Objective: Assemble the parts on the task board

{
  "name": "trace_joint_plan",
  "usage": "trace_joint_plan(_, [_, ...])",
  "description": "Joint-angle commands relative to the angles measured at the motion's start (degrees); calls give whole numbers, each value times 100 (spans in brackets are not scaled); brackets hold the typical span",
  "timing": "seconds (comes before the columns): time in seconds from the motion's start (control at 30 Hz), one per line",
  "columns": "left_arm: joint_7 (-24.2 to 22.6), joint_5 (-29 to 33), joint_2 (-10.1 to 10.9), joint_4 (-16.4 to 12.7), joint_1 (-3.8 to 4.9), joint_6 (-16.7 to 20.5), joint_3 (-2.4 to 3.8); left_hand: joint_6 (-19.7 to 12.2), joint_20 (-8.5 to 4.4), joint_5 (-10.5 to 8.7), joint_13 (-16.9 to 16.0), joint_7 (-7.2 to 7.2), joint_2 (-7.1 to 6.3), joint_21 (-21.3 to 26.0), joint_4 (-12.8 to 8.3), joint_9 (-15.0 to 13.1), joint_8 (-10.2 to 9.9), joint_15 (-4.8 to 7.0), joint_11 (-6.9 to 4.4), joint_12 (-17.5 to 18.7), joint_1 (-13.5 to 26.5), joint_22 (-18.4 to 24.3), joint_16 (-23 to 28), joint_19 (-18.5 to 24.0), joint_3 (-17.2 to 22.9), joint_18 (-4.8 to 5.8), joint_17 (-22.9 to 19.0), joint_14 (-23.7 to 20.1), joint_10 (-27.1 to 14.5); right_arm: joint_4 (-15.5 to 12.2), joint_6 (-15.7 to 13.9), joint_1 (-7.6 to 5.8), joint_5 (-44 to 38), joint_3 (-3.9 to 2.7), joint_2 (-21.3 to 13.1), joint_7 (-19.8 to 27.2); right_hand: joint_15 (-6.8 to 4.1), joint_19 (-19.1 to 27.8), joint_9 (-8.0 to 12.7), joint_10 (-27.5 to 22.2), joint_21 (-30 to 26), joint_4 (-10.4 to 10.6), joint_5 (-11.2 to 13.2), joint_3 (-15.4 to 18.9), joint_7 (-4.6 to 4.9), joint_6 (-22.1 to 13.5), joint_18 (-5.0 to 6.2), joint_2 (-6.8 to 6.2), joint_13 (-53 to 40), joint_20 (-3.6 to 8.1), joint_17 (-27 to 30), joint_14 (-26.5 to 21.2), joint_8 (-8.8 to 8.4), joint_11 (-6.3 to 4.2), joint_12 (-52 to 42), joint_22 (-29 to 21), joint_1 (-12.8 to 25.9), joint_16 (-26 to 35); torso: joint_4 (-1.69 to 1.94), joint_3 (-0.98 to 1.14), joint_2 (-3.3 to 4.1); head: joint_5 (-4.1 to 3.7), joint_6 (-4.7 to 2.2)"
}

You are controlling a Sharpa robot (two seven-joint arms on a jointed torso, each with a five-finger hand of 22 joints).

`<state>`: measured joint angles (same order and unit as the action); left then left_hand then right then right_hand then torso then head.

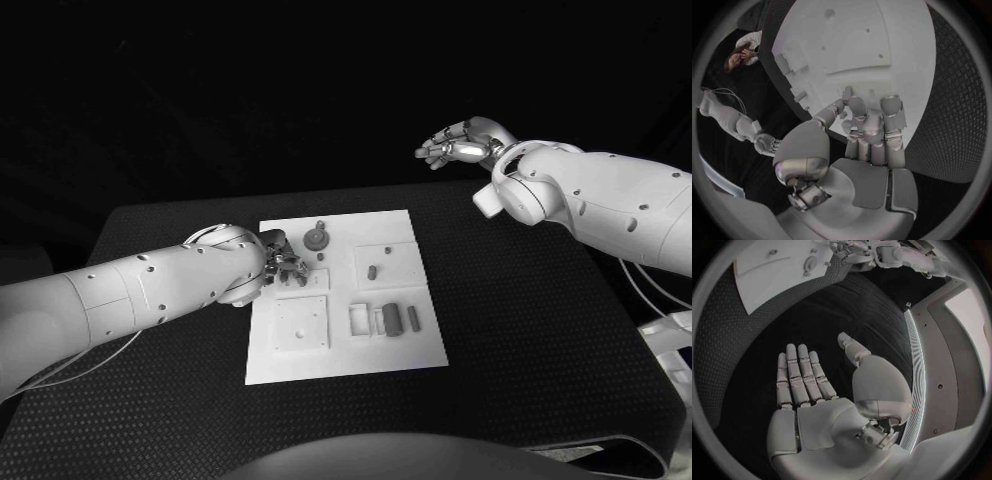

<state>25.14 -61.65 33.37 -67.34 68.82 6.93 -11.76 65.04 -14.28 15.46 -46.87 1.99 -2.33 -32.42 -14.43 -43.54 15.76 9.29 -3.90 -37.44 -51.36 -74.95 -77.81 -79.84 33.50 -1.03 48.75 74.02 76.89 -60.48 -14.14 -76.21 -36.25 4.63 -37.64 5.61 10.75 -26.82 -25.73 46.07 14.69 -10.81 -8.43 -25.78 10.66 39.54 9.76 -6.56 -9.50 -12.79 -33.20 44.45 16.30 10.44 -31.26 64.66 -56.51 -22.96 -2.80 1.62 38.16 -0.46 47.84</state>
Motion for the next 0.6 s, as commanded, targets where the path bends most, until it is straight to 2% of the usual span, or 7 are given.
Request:
trace_joint_plan(0.03, [-98, 91, 13, -34, -20, 131, -12, 62, -22, 33, 10, 20, 220, -20, -141, -112, 45, 87, -15, -26, -279, -114, -12, -36, 190, -162, 4, 58, 28, -7, 59, 2, 11, -3, -4, 51, 4, 12, 10, -27, -37, 50, -3, -1, 321, -45, -74, -7, 7, -8, -9, -38, 38, 12, -24, 10, 64, 38, -2, -1, 2, 0, -2])
trace_joint_plan(0.4, [-292, 384, 34, -61, -20, 631, -10, 66, -29, 51, 16, 16, 222, -26, -149, -122, 59, 91, -20, -30, -298, -114, -17, -46, 210, -164, 6, 62, 50, -2, 59, 2, 16, -3, -1, 54, 4, 17, 13, -29, -47, 65, -3, -1, 320, -47, -75, -10, 12, -8, -13, -42, 38, 11, -26, 15, 70, 44, -1, -2, 1, -2, -11])
trace_joint_plan(0.6, [-321, 297, 22, -73, -20, 716, -11, 64, -32, 55, 17, 16, 215, -29, -148, -125, 61, 92, -21, -32, -296, -114, -19, -51, 210, -165, 6, 63, 57, -7, 58, 2, 18, -3, -5, 54, 7, 23, 15, -29, -54, 72, -3, -1, 320, -47, -77, -12, 15, -7, -15, -48, 39, 11, -27, 19, 71, 51, -1, 0, 1, -1, -11])
